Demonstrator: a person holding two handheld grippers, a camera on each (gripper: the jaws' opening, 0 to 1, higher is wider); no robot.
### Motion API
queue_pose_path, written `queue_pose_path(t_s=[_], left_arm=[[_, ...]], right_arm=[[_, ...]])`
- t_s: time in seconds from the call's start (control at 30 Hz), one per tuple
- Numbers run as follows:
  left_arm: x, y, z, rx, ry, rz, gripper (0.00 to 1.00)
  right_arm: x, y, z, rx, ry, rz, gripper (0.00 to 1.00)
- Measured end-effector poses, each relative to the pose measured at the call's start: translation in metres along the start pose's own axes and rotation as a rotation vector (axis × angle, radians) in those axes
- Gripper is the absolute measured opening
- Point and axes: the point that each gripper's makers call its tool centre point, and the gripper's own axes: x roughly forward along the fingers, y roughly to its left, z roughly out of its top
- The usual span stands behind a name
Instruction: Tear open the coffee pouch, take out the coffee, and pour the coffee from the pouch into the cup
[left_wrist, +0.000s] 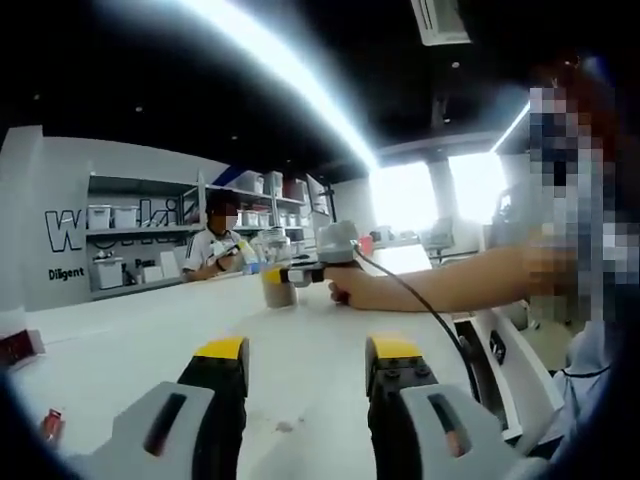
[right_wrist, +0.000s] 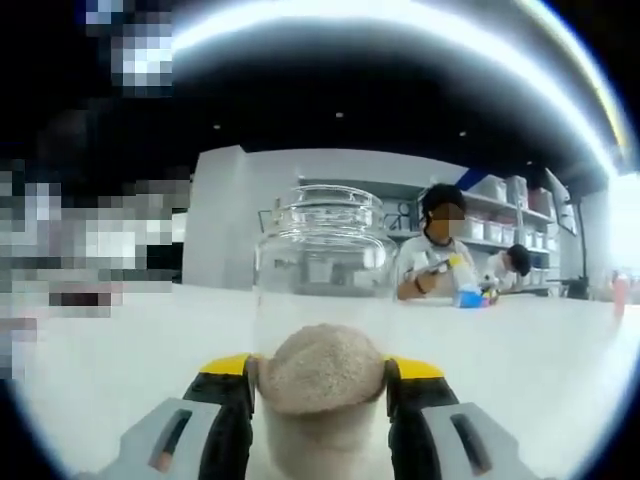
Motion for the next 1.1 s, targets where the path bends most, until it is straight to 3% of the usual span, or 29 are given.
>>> queue_pose_path(t_s=[0.53, 1.1], left_arm=[[-0.002, 0.008, 0.0, -0.003, -0.002, 0.031, 0.5], [-0.002, 0.014, 0.0, -0.022, -0.008, 0.051, 0.56]], right_arm=[[0.004, -0.004, 0.002, 0.013, -0.01, -0.005, 0.55], [-0.026, 0.01, -0.001, -0.003, 0.004, 0.012, 0.56]])
